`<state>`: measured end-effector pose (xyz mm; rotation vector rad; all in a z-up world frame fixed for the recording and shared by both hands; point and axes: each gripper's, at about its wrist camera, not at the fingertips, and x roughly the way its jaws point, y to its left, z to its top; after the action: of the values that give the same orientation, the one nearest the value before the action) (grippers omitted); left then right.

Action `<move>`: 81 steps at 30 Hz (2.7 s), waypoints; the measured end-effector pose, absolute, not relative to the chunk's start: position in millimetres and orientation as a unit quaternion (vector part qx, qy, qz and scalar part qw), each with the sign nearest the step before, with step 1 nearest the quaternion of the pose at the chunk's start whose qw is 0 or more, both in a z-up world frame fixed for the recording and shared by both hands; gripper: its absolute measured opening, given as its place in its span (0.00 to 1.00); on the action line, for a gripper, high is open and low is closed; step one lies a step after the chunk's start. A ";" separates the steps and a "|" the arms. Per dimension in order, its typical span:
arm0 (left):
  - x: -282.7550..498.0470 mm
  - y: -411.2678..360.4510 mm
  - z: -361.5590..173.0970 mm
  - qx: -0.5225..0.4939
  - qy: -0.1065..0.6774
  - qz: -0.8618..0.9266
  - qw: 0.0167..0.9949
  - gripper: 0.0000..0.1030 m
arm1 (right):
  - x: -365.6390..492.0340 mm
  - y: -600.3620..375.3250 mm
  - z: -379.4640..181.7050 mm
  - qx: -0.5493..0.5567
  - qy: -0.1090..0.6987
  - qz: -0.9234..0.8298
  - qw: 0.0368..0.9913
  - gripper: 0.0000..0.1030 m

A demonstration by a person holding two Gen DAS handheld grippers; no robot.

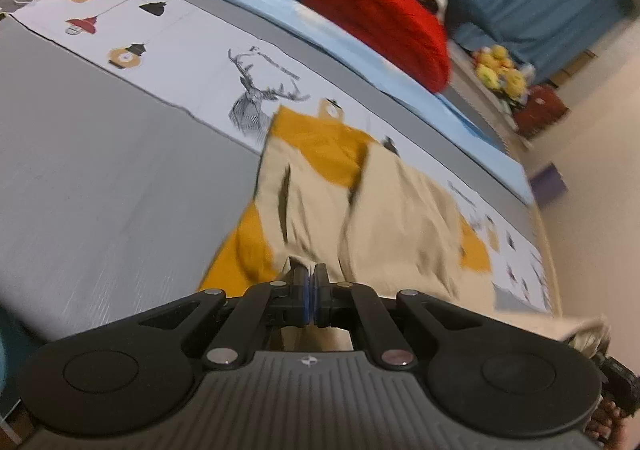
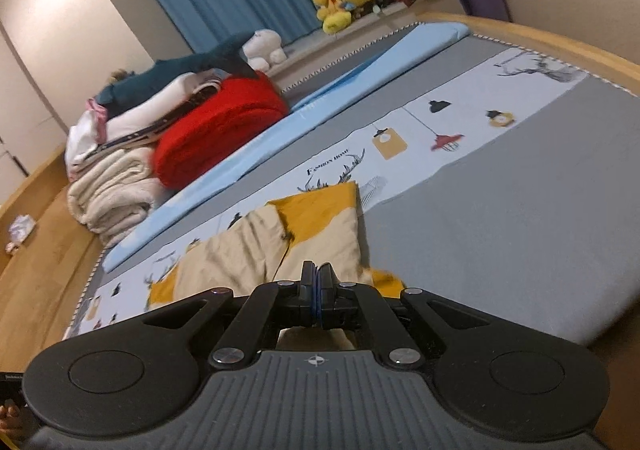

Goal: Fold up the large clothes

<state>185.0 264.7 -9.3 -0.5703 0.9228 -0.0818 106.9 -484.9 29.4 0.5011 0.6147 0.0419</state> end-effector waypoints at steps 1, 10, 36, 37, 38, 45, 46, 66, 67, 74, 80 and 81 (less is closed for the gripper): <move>203.8 264.8 -14.7 -0.279 0.440 -0.035 0.853 0.09 | 130.6 -483.3 27.1 0.243 0.301 0.020 0.922 0.00; 245.7 296.9 -80.8 -0.336 0.463 0.044 0.819 0.49 | 211.2 -486.5 -30.4 0.201 0.279 -0.047 0.938 0.20; 304.2 227.4 -115.0 -0.167 0.468 0.017 0.867 0.38 | 275.0 -448.7 -122.4 0.110 0.441 -0.017 0.891 0.45; 306.1 224.4 -116.0 -0.158 0.469 0.016 0.869 0.25 | 275.2 -448.6 -122.3 0.108 0.441 -0.013 0.891 0.34; 306.7 223.2 -116.1 -0.151 0.470 0.016 0.870 0.19 | 274.8 -447.2 -121.6 0.103 0.439 -0.012 0.892 0.22; 292.6 230.2 -75.0 -0.137 0.384 0.017 0.913 0.00 | 261.1 -447.9 -88.6 0.101 0.369 0.002 0.924 0.02; 288.8 231.7 -66.2 -0.138 0.362 0.021 0.922 0.00 | 256.5 -449.9 -78.1 0.110 0.344 0.002 0.933 0.02; 365.0 223.3 -73.3 -0.175 0.357 0.022 0.917 0.36 | 326.7 -441.8 -91.0 0.104 0.354 -0.124 0.921 0.11; 371.9 223.3 -78.7 -0.176 0.368 0.019 0.913 0.40 | 330.7 -444.6 -95.8 0.111 0.363 -0.121 0.917 0.19; 404.8 218.7 -115.8 -0.178 0.398 -0.007 0.900 0.40 | 348.1 -444.1 -124.7 0.122 0.427 -0.081 0.892 0.43; 400.0 219.5 -94.0 -0.156 0.351 -0.021 0.923 0.01 | 345.2 -437.9 -111.9 0.105 0.392 -0.080 0.911 0.02; 394.3 224.5 -81.5 -0.168 0.325 -0.021 0.931 0.01 | 342.8 -436.7 -102.7 0.102 0.368 -0.083 0.921 0.02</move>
<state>394.3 224.5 -81.5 -0.3435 0.6650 -0.0425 342.8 -436.7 -102.7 0.2100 0.7555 -0.1708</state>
